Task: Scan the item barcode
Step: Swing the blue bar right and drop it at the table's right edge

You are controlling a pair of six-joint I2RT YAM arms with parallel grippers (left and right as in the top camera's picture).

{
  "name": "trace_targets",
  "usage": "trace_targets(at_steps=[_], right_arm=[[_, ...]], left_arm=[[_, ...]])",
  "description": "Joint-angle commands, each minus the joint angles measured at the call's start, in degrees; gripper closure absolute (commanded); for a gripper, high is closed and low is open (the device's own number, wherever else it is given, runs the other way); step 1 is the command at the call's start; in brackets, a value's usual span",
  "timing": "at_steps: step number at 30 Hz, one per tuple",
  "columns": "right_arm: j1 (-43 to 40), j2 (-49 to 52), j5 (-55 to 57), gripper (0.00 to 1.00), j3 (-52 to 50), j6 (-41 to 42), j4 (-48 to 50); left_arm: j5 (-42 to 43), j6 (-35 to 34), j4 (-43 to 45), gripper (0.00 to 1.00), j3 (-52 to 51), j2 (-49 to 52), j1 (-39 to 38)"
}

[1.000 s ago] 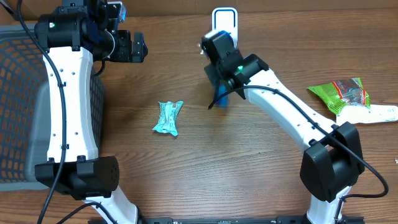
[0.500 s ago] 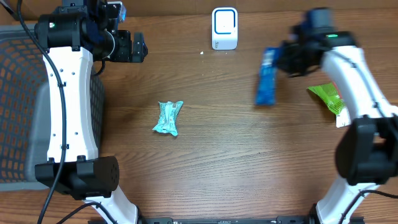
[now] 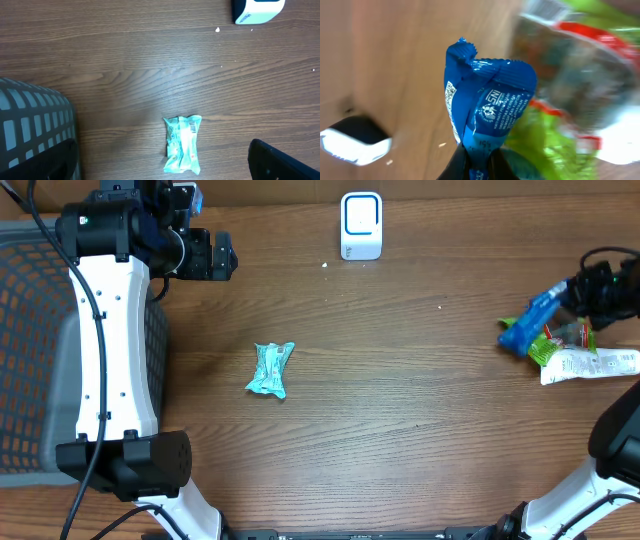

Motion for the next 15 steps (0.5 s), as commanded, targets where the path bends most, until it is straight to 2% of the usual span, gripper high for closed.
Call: trace_targets(at_steps=[1, 3, 4, 5, 8, 12, 15], right_arm=[[-0.83, -2.21, 9.01, 0.91, -1.31, 0.81, 0.59], [-1.11, -2.21, 12.31, 0.71, -1.29, 0.57, 0.55], [-1.22, -2.21, 12.41, 0.39, -1.27, 0.04, 0.5], [-1.25, -2.21, 12.13, 0.14, -1.27, -0.85, 0.37], [-1.25, -2.32, 6.34, 0.0, -0.37, -4.44, 0.39], [-0.81, -3.32, 1.09, 0.0, 2.47, -6.4, 0.26], [0.85, -4.94, -3.54, 0.0, 5.03, -12.39, 0.13]], left_arm=[[0.63, -0.17, 0.22, 0.0, -0.22, 0.26, 0.22], [0.63, -0.17, 0.2, 0.0, -0.22, 0.26, 0.22], [0.63, -0.17, 0.22, 0.0, -0.22, 0.26, 0.2], [0.63, -0.17, 0.22, 0.0, -0.22, 0.26, 0.2], [0.63, -0.17, 0.22, 0.0, -0.22, 0.26, 0.2], [0.63, -0.17, 0.22, 0.0, -0.22, 0.26, 0.22], [0.63, -0.17, 0.22, 0.0, -0.22, 0.26, 0.22]])
